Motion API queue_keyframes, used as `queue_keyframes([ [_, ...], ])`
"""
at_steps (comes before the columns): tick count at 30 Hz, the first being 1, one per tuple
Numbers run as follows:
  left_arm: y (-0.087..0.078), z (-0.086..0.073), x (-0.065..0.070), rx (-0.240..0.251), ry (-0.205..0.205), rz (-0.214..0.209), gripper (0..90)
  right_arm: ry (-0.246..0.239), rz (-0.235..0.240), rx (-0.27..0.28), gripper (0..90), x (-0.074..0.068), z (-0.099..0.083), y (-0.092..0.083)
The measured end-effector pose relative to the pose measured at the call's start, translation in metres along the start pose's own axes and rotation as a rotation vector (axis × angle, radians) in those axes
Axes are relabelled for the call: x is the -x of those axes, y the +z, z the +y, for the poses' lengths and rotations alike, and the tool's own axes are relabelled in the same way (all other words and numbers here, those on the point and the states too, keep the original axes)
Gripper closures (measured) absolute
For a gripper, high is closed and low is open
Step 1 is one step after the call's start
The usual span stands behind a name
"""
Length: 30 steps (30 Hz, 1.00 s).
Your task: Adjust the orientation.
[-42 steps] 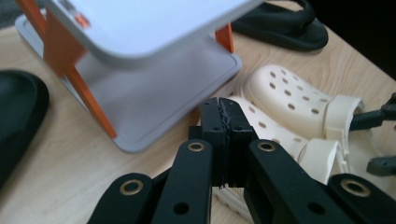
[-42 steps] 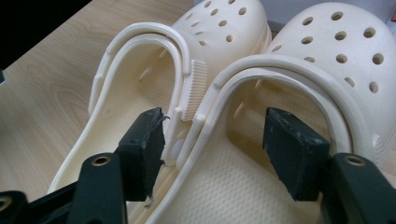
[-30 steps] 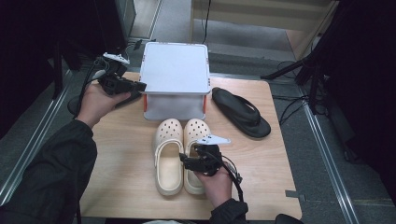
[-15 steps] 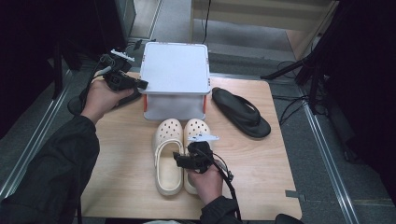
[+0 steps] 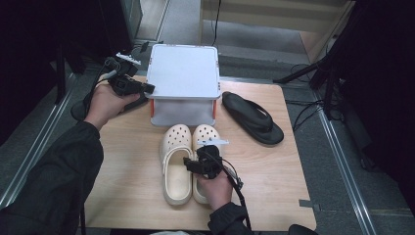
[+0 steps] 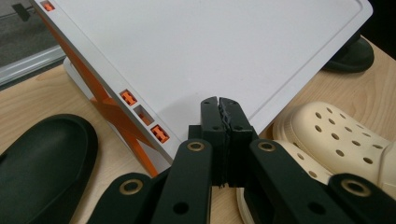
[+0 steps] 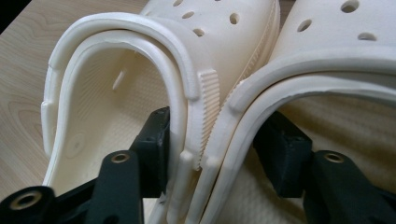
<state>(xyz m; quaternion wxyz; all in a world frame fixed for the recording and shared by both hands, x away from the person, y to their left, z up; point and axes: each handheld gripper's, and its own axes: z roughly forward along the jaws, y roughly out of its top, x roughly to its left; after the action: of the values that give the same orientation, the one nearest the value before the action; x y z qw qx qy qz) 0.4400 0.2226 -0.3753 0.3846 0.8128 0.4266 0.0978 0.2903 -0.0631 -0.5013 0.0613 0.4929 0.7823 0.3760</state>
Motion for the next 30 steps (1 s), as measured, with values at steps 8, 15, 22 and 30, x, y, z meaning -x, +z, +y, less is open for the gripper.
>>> queue_keyframes([
  [8,0.0,0.0,0.001,-0.003,0.008,0.011,89.8,-0.041,-0.041,0.001,64.8,-0.001,0.003,-0.005],
  [15,0.0,0.001,0.002,-0.008,0.009,0.016,89.9,-0.045,-0.012,0.013,65.8,0.005,0.009,-0.012],
  [22,0.0,0.002,0.005,-0.019,0.012,0.032,89.9,-0.113,-0.009,0.041,65.7,0.001,0.033,-0.017],
  [30,0.0,0.003,0.004,-0.025,0.012,0.027,90.0,-0.136,-0.038,0.059,65.8,0.011,0.072,0.003],
])
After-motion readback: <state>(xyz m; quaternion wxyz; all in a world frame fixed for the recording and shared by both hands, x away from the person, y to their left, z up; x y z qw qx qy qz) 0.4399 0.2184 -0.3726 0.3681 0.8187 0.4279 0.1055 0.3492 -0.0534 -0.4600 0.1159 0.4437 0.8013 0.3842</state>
